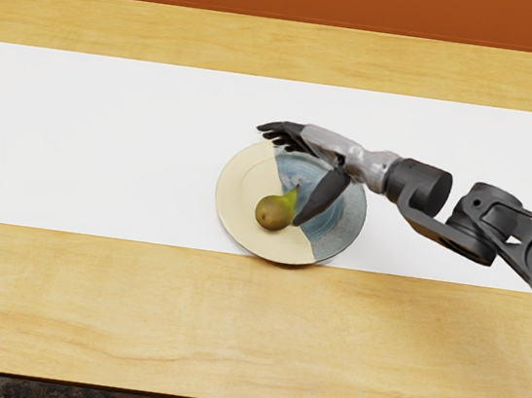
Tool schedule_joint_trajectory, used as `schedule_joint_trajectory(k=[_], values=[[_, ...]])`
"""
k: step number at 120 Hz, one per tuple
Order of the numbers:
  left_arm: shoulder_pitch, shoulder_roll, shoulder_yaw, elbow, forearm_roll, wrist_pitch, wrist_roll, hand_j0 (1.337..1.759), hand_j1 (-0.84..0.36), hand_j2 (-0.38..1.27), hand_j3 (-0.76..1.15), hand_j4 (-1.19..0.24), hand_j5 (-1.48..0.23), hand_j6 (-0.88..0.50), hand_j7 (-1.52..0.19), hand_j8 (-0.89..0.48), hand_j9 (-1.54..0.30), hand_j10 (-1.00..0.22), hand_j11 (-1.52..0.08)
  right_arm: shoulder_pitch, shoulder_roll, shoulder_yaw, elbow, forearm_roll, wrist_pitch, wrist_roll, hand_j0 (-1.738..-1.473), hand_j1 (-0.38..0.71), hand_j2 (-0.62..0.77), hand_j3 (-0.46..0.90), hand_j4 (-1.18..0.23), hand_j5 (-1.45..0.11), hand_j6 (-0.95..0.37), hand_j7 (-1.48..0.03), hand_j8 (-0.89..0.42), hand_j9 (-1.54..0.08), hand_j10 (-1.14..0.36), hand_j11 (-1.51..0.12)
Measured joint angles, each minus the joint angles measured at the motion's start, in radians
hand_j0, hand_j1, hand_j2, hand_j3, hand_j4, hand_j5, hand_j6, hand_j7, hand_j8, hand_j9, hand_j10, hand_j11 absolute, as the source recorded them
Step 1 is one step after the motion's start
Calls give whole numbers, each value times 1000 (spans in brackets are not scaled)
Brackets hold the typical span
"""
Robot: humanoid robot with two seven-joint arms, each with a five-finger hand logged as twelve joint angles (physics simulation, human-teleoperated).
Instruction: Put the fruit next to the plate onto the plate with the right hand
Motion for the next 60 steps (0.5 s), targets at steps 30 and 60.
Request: schedule_joint_trajectory(k=[30, 60], values=[[0, 0, 0, 0, 0, 0, 0, 1658, 349, 0, 0, 0, 0, 0, 0, 0, 0, 0, 0, 54, -160, 9, 6, 51, 114, 0, -1658, -308, -3, 0, -38, -48, -39, -47, -37, -47, -36, -47], [0, 0, 0, 0, 0, 0, 0, 1658, 349, 0, 0, 0, 0, 0, 0, 0, 0, 0, 0, 116, -478, 11, 5, 292, 370, 0, -1658, -338, 1, 0, -13, -14, -14, -14, -13, -14, -12, -14]])
